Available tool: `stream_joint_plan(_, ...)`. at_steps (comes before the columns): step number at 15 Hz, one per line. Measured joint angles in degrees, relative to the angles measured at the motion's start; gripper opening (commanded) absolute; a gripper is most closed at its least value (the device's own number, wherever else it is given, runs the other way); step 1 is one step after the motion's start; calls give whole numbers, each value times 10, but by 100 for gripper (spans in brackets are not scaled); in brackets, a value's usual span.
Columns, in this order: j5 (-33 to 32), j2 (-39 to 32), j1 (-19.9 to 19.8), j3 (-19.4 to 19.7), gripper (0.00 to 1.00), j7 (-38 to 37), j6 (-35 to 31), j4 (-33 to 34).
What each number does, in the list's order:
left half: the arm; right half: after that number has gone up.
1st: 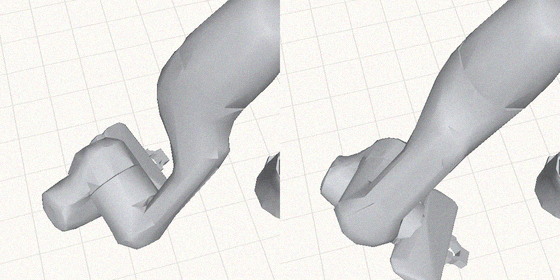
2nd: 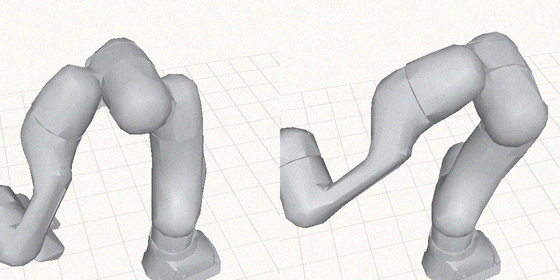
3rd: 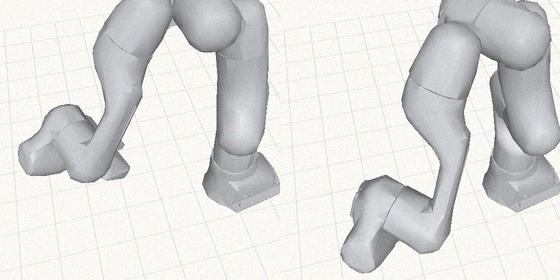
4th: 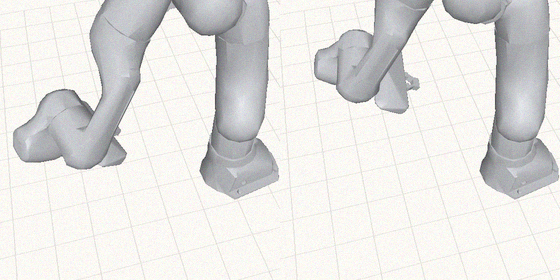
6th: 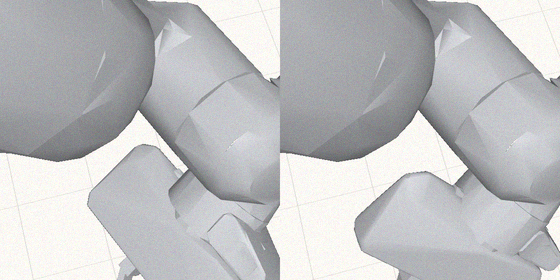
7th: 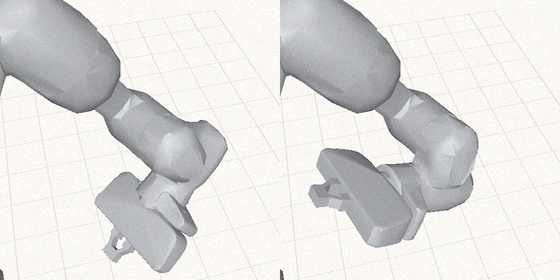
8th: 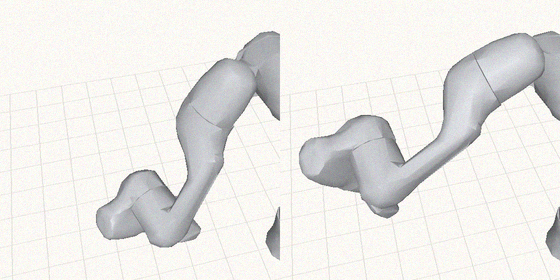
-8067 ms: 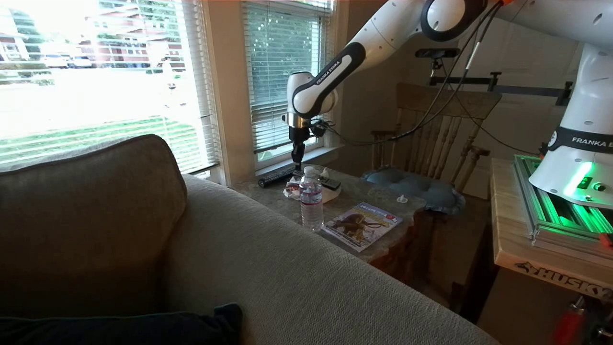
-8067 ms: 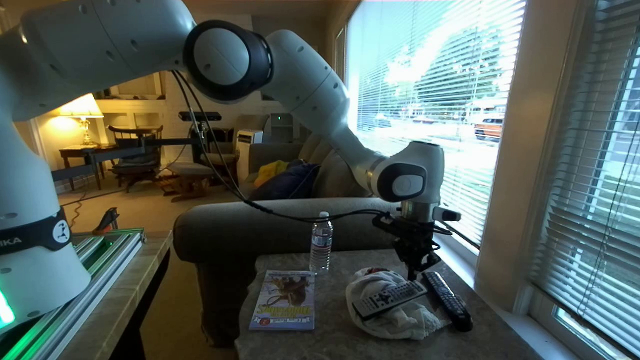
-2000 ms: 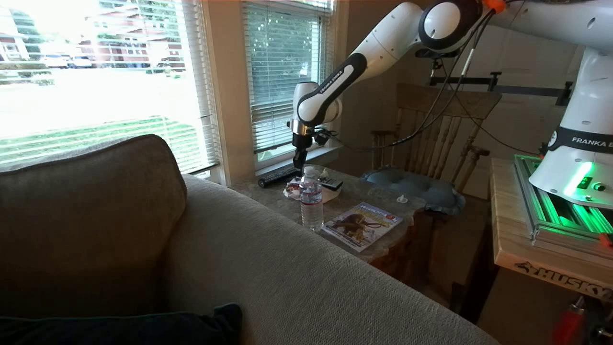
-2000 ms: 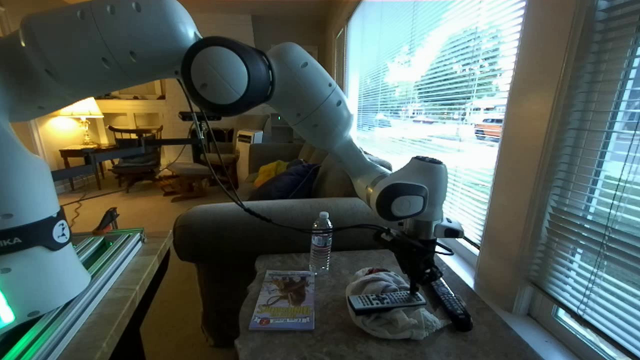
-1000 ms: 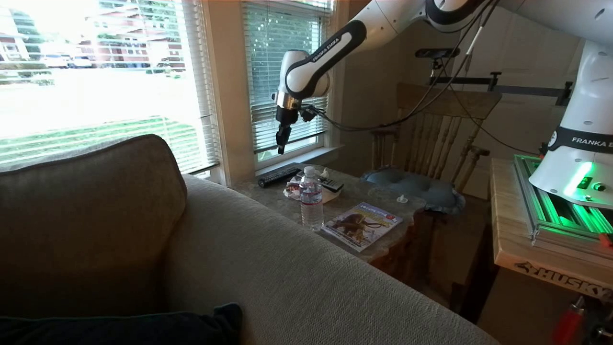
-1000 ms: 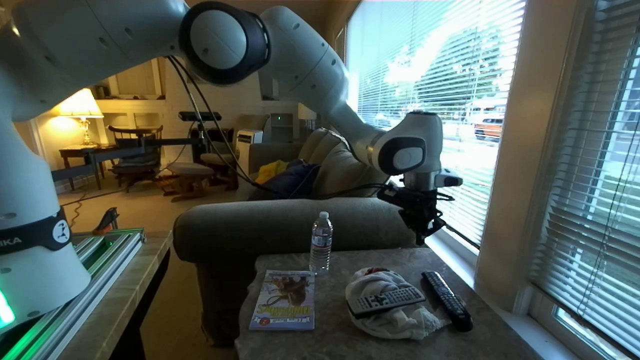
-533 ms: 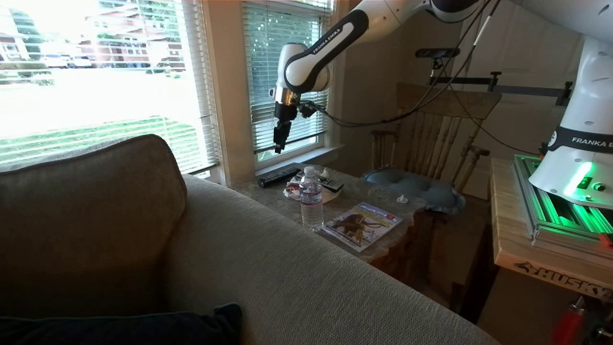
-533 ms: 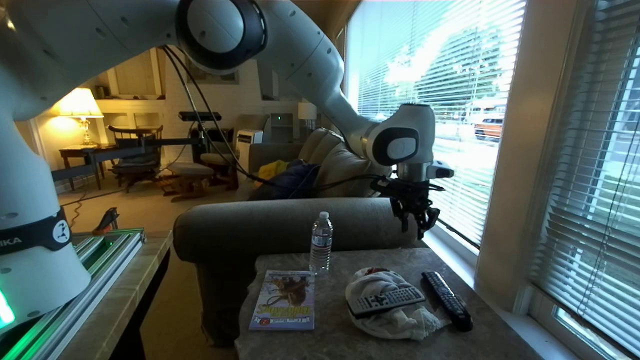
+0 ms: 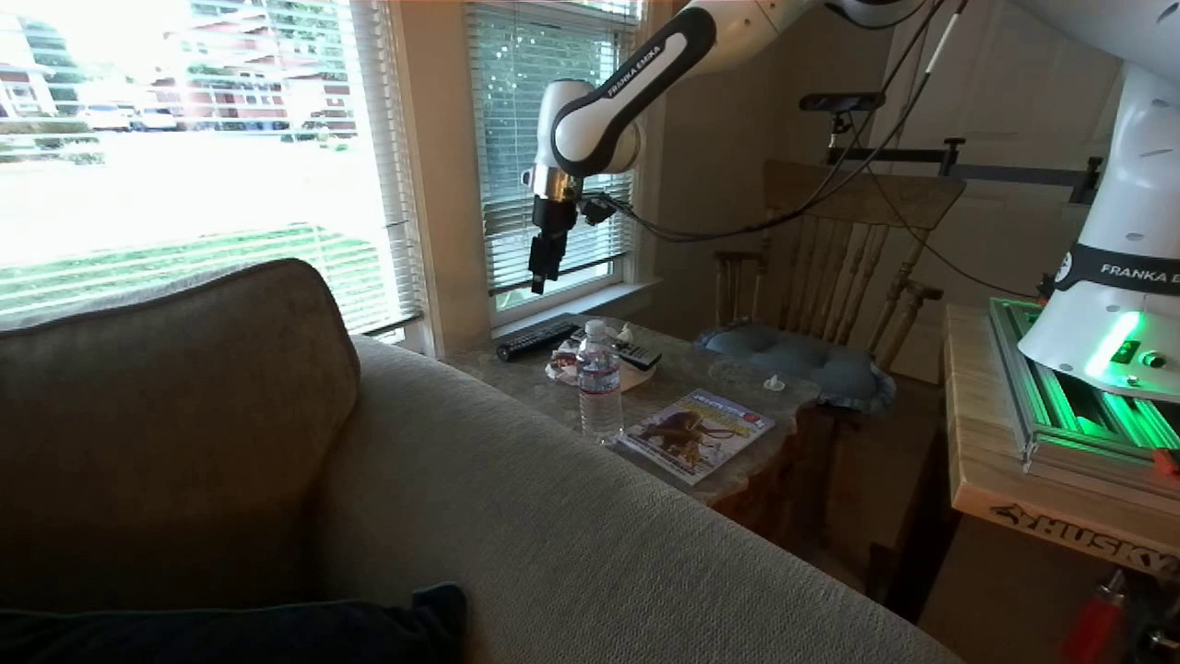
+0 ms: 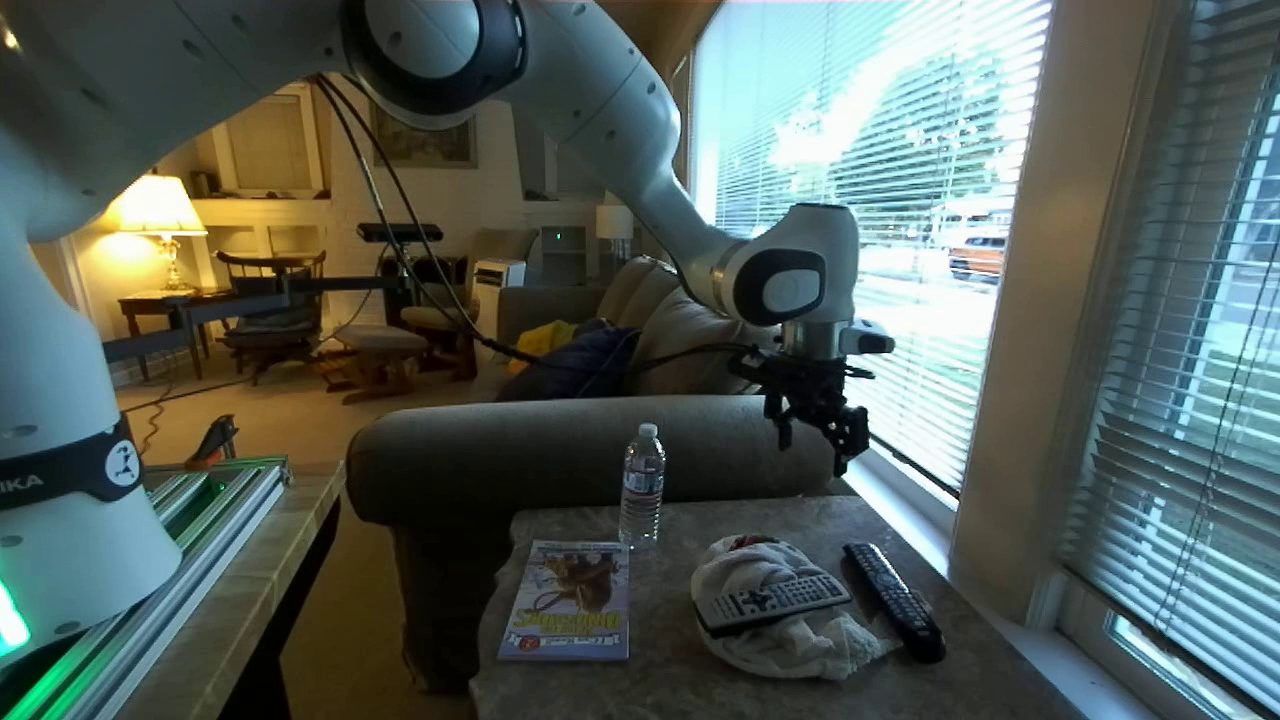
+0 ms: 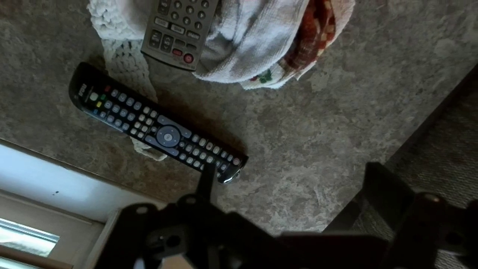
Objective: Put the grey remote control on top of the white towel then press a button on the remote control.
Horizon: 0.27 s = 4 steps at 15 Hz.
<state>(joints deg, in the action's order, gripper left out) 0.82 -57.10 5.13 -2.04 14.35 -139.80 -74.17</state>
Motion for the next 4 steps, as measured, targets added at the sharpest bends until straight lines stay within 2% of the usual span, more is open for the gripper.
stream_joint_plan(4, 0, 5, 0, 0, 100, -2, 0, -7)
